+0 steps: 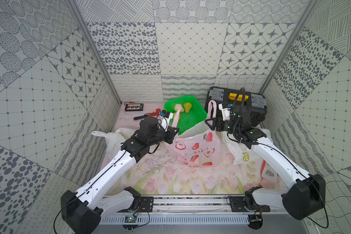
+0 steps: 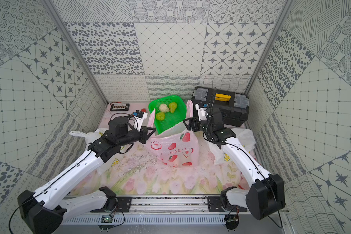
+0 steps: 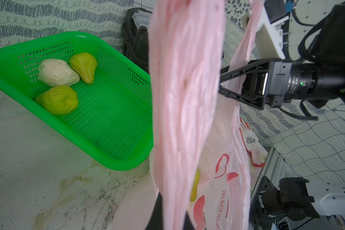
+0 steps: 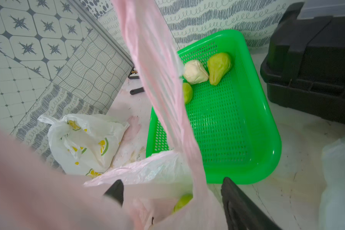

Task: Place the pears into plastic bags & tie knots
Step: Tie the plastic bag at the center of the board.

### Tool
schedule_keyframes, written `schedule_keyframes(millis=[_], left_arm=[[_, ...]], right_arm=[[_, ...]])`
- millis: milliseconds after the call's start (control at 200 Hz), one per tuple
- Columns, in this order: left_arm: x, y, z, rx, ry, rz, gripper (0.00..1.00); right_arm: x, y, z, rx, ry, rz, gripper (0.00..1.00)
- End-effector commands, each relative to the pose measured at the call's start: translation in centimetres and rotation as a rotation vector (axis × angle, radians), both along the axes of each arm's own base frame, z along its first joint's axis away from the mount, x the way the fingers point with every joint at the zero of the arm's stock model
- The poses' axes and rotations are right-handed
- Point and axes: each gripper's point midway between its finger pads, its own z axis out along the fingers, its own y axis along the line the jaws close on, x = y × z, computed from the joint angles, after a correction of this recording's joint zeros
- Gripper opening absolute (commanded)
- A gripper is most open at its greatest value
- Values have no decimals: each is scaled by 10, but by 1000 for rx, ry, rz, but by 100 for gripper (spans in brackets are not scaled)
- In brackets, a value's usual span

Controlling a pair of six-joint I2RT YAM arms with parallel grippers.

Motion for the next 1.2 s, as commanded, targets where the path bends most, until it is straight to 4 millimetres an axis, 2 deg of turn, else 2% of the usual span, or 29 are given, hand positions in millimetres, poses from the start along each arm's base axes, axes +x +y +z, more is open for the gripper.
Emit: schedule_keyframes(millis=[0,140,245,290,350,465,675,790,875,1021,1196], left_arm=[[-3,0,2,-19,14,-3,0],[-5,0,1,-25,22,-6,0],[-5,1,1,-21,26,0,0],[-4,2,2,-14,27,8,0],[-3,4,5,0,26,16,0],[-3,2,8,25,60,-4,2],[-18,-19,-5,115,267,-185,9],[-21,-23,-18,165,322,-243,11],[-18,-23,-21,124,340,-277,12],[-29,-36,-12,37,359,-421,15],[-47,-40,-5,16,327,-547,22]], right_arm=[[26,8,15,48,-145,6,75],[36,21,5,75,-141,38,64],[36,26,-2,75,-128,52,42],[32,25,0,73,-132,55,30],[25,24,4,63,-150,61,20],[2,25,16,-1,-189,90,9],[-56,51,17,-241,-256,214,4],[-83,65,25,-268,-297,277,2],[-96,73,34,-265,-333,307,1],[-111,93,45,-269,-381,375,2],[-102,105,23,-357,-339,405,1]])
